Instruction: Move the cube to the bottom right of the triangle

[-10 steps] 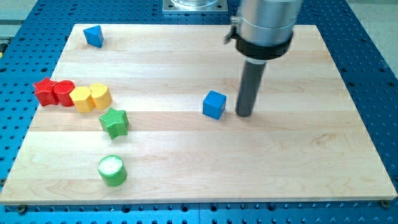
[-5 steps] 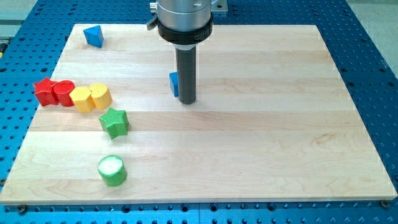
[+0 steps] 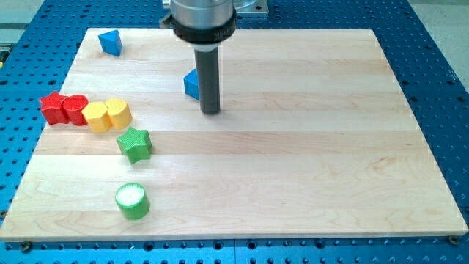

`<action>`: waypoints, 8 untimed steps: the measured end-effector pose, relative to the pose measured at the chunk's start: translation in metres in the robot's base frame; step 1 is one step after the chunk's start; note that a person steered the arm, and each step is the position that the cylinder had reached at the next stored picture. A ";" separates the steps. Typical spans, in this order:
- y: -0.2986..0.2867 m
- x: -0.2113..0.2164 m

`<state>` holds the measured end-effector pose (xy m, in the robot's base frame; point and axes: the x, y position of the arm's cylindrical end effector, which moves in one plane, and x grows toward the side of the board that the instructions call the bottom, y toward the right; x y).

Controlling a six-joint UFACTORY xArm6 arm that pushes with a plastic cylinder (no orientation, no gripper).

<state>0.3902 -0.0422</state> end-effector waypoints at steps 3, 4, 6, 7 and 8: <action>-0.066 -0.070; -0.059 -0.076; -0.076 -0.114; -0.116 -0.114; -0.134 -0.114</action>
